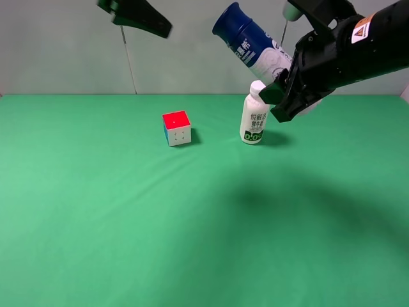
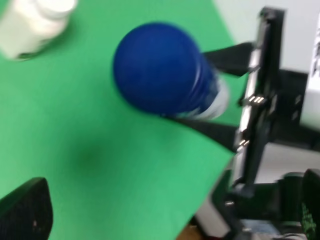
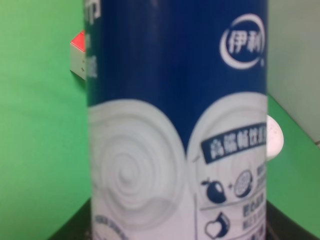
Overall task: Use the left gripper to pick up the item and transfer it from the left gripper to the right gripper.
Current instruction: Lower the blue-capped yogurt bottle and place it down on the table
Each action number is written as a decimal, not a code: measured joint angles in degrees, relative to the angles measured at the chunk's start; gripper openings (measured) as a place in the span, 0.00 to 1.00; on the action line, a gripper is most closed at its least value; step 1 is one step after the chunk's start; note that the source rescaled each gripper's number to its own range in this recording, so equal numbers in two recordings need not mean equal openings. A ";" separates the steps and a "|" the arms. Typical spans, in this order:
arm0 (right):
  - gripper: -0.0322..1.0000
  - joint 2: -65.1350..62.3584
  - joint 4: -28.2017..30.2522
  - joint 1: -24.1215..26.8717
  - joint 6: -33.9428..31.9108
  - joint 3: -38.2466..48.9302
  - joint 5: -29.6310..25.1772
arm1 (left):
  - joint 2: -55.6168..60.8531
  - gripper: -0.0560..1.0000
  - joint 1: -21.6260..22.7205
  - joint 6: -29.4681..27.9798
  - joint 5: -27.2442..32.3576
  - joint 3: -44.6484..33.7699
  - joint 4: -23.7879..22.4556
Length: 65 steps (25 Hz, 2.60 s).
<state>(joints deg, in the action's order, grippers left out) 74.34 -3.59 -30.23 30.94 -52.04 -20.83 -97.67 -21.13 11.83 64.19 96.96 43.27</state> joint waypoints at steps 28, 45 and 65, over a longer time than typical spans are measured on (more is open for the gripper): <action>0.05 0.00 -0.64 0.00 -0.67 0.00 -0.06 | 45.37 1.00 0.00 -15.70 0.41 -22.20 -44.62; 0.05 0.00 -2.93 0.00 -1.16 0.00 -0.25 | 85.73 1.00 0.00 -11.83 -1.45 -54.25 -48.11; 0.05 0.00 -3.36 0.00 -3.43 0.00 -2.93 | 97.83 0.98 7.47 -5.98 -2.88 -68.56 -37.32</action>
<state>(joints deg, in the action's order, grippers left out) 74.34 -6.94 -30.23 27.51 -52.04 -23.76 0.17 -13.66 5.85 61.30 28.40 5.95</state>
